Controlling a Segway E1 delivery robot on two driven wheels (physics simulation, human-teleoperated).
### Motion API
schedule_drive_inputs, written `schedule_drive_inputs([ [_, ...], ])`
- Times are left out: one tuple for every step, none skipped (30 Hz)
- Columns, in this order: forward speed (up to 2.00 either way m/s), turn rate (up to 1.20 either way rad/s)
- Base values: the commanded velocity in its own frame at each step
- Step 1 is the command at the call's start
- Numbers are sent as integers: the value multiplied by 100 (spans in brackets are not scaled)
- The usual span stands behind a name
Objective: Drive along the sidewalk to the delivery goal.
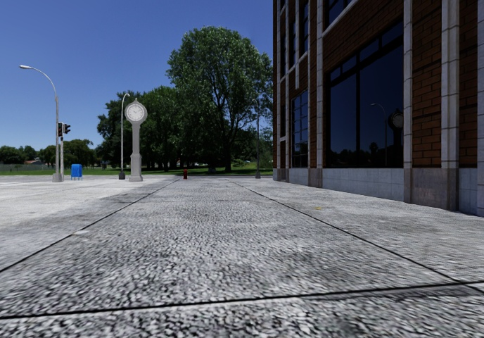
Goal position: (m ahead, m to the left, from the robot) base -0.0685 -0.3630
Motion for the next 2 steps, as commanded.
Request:
schedule_drive_inputs([
  [0, 0],
  [0, 0],
])
